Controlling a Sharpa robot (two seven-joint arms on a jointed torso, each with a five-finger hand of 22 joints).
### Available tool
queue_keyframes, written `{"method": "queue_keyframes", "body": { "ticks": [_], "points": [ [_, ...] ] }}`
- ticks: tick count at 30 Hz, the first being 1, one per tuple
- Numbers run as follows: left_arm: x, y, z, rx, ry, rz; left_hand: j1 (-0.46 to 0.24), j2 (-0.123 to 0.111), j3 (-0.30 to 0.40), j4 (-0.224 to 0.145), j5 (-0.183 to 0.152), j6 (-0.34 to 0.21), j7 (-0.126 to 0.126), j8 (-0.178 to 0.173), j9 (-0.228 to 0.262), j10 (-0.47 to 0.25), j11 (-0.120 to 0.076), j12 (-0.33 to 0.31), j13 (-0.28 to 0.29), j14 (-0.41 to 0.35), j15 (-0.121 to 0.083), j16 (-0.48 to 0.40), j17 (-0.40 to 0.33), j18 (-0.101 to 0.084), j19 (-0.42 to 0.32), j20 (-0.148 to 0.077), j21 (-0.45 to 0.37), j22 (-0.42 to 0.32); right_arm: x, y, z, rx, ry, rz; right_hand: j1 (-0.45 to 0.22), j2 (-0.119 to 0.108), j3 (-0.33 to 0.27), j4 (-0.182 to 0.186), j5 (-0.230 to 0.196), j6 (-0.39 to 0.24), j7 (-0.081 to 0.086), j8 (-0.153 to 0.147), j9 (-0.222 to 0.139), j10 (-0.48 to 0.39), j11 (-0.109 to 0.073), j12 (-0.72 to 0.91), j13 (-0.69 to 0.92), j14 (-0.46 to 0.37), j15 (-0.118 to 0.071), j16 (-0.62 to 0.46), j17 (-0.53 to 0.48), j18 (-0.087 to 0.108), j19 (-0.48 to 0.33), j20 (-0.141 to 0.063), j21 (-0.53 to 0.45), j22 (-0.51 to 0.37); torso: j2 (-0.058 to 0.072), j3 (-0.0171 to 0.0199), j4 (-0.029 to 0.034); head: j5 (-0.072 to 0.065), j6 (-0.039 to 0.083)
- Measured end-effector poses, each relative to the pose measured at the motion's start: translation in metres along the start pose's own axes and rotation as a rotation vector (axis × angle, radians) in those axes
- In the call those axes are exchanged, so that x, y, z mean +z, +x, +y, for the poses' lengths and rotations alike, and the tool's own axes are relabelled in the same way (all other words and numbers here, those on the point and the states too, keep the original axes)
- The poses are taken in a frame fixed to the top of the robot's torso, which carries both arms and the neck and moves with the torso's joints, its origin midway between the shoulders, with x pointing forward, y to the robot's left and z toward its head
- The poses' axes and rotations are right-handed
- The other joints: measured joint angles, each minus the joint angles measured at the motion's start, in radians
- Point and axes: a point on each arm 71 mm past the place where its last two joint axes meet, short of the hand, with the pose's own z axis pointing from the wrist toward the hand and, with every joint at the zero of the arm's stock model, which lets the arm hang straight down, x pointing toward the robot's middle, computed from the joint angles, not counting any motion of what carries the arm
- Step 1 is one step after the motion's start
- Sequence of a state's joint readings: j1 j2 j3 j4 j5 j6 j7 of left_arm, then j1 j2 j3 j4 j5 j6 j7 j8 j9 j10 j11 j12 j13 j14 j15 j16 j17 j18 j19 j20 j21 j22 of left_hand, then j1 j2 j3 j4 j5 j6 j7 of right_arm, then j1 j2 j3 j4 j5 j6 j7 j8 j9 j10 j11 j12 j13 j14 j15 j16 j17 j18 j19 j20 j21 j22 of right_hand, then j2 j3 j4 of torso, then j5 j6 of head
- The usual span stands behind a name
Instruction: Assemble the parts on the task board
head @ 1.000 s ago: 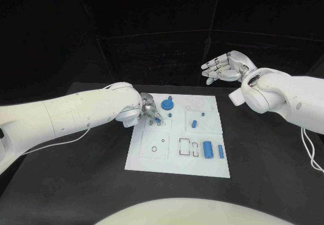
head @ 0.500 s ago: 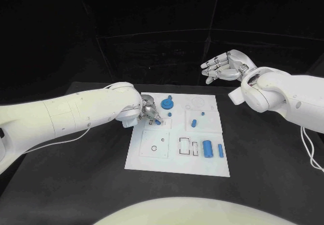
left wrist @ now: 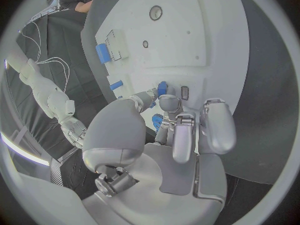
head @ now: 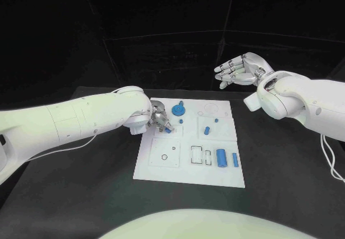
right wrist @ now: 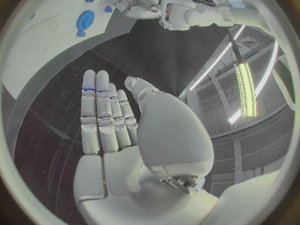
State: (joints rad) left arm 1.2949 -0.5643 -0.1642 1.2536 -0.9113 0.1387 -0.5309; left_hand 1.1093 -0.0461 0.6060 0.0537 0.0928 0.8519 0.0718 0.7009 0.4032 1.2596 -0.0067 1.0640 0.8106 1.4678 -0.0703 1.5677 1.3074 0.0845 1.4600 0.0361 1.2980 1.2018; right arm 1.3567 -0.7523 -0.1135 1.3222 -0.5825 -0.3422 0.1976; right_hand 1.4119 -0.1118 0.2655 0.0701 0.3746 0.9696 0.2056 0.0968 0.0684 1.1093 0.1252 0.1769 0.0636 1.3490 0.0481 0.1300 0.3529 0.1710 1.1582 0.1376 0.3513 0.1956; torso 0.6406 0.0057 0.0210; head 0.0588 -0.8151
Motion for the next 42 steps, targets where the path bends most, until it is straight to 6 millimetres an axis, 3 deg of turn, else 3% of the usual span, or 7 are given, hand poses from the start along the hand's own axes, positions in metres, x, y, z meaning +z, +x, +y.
{"method": "queue_keyframes", "body": {
  "ticks": [42],
  "points": [
    [-0.0007,0.0081,0.0091,-0.107,0.039,-0.154,-0.018,-0.009,0.011,-0.010,0.000,0.008,-0.007,0.017,-0.007,0.015,-0.014,0.012,0.016,-0.001,-0.006,0.000,0.000,0.000,0.003,-0.003,0.009,0.020,0.0002,-0.0004,-0.0003,-0.001,0.000,0.000,-0.004,0.004,0.000,0.000,0.000,0.000,0.000,0.000,0.000,0.000,0.000,0.000,0.000,0.000,0.000,0.000,-0.001,0.000,0.000,0.000,0.000,-0.001,0.000,-0.0013,0.0005,0.001,-0.009]
  ]
}}
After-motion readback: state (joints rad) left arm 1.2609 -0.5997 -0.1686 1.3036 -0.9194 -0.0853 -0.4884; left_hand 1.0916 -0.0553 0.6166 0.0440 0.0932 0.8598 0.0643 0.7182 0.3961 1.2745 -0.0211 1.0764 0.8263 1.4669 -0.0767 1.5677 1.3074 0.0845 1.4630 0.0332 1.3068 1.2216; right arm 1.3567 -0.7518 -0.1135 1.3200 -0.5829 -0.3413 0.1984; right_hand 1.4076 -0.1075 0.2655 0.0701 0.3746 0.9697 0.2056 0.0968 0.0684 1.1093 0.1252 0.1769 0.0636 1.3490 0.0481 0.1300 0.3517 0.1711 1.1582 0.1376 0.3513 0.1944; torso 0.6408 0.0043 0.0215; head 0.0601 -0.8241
